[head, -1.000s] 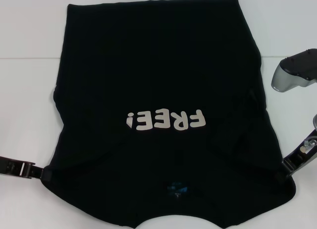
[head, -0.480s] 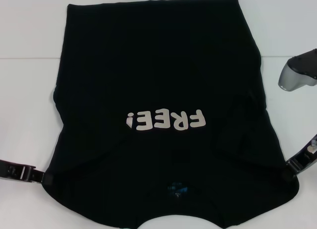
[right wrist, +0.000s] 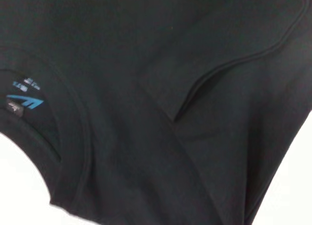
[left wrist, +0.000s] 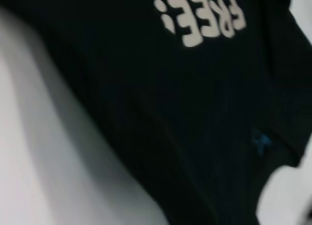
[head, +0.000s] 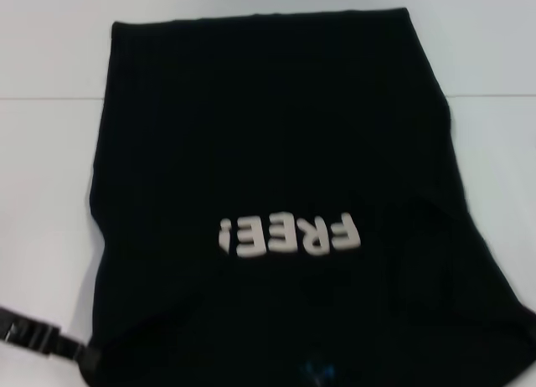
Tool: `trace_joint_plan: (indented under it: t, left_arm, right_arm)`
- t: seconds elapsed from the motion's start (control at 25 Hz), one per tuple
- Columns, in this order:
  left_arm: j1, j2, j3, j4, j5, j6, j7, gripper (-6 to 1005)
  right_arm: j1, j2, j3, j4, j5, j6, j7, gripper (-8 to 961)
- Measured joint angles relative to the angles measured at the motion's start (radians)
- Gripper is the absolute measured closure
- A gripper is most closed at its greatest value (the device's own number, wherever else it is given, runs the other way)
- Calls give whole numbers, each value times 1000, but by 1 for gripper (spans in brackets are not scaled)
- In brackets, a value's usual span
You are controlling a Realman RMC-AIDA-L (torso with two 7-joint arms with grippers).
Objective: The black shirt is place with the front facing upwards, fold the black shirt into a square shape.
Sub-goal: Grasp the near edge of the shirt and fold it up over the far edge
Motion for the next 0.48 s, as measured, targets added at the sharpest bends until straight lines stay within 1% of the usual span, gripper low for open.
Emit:
trace_joint_plan:
  t: [0.08, 0.2, 0.32, 0.4, 0.48]
  left_arm:
    - [-4, 5, 3, -20, 19, 56, 16, 934]
    - [-5, 5, 6, -27, 68, 116, 20, 934]
    - [-6, 2, 29, -43, 90, 166, 34, 933]
    - [-12, 0, 56, -56, 99, 174, 41, 933]
    - [-18, -1, 62, -60, 103, 171, 40, 933]
  right_arm:
    - [-18, -12, 3, 11, -1, -66, -53, 896]
    - [-50, -12, -6, 24, -6, -125, -125, 899]
    - [-69, -7, -30, 85, -9, -131, -163, 899]
    - [-72, -6, -23, 124, -3, -119, -177, 899]
    - [-73, -6, 2, 138, 16, -103, -183, 899]
